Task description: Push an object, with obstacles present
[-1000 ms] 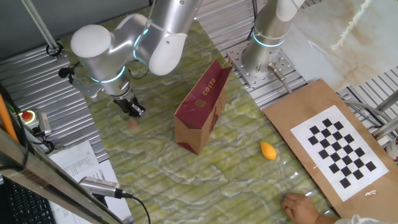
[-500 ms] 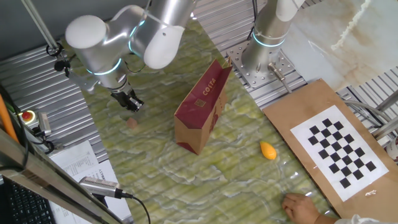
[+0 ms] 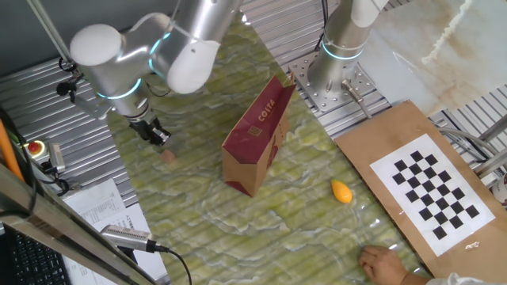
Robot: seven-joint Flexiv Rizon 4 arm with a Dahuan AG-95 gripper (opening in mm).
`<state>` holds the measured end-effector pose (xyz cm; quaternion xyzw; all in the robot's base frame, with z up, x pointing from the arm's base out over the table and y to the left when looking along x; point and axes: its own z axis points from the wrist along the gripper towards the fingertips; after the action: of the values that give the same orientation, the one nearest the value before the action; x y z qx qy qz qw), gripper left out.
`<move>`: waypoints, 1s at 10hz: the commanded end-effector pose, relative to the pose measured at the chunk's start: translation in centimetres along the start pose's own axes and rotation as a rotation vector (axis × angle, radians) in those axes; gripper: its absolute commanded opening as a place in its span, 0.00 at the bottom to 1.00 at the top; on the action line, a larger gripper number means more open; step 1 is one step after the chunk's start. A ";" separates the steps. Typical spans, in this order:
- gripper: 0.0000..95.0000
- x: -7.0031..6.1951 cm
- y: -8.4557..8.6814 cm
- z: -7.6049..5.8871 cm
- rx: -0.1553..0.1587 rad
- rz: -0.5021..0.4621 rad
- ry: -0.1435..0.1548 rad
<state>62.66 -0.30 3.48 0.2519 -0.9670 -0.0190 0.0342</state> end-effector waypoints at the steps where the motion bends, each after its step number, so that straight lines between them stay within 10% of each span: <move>1: 0.00 -0.2 0.1 0.2 -0.005 0.002 -0.007; 10: 0.00 -0.5 3.7 1.7 -0.022 0.072 -0.010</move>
<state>61.16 3.19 1.94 0.2177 -0.9751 -0.0287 0.0326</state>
